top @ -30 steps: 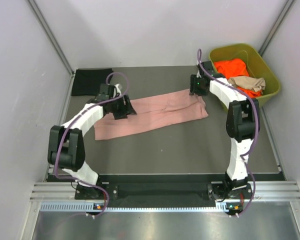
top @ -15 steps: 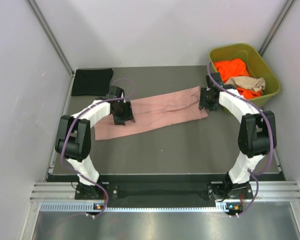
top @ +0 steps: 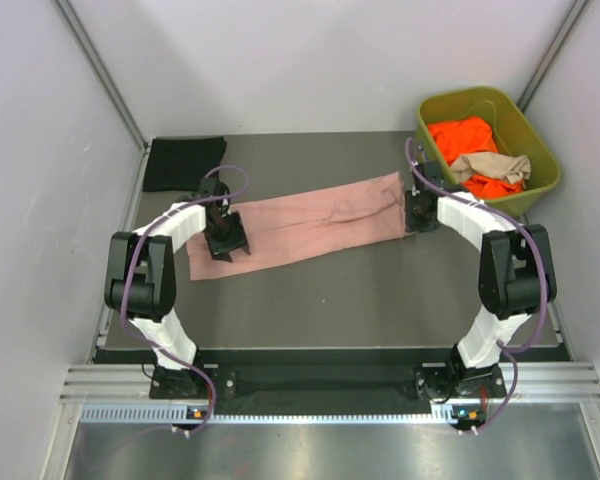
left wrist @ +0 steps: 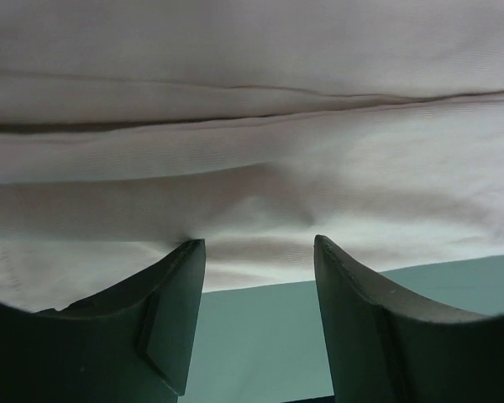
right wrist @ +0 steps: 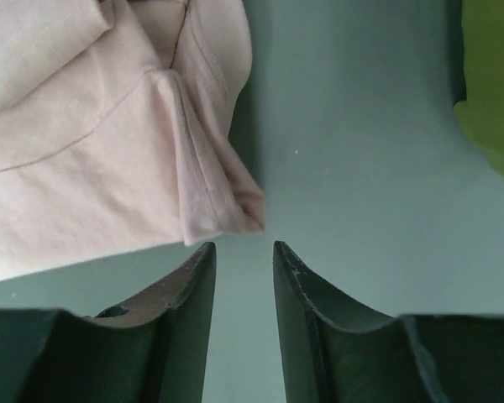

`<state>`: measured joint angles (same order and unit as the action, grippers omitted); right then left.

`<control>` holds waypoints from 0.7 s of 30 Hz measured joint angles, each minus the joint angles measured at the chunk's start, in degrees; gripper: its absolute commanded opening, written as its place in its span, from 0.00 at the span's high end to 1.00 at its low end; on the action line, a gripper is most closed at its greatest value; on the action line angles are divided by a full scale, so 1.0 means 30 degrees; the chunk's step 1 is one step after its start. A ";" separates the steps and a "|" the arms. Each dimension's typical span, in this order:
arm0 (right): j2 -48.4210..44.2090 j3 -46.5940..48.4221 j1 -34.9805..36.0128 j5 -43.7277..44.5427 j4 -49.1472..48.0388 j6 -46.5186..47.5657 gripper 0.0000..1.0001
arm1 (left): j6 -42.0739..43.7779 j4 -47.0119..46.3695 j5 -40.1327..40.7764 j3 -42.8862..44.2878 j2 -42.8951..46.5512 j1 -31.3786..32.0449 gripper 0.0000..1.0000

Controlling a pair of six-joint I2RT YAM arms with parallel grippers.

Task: Fold and stack the t-shirts
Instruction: Fold the tshirt

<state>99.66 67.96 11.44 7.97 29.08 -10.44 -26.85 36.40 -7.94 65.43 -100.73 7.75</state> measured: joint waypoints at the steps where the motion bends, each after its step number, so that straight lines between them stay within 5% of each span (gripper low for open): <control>1: 0.0087 0.0000 0.0000 0.0051 -0.0102 0.0138 0.64 | 0.0000 0.0087 0.0015 -0.0189 0.0029 -0.0219 0.41; 8: 0.1049 0.0430 0.0000 -0.0058 -0.0481 0.0656 0.68 | -0.0073 0.0248 -0.0255 -0.1355 0.0590 -0.2171 0.42; 12: 0.1435 0.0503 0.0000 -0.0073 -0.0729 0.0787 0.99 | -0.0277 0.0321 -0.0597 -0.1530 0.0619 -0.3177 0.43; 21: 0.1647 0.0896 0.0022 0.2761 -0.0240 0.1144 1.00 | -0.0656 0.0393 -0.0736 -0.1596 0.0590 -0.3869 0.43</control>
<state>104.60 70.65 11.51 16.25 28.36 -7.01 -28.82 37.58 -10.15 60.64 -98.96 -3.86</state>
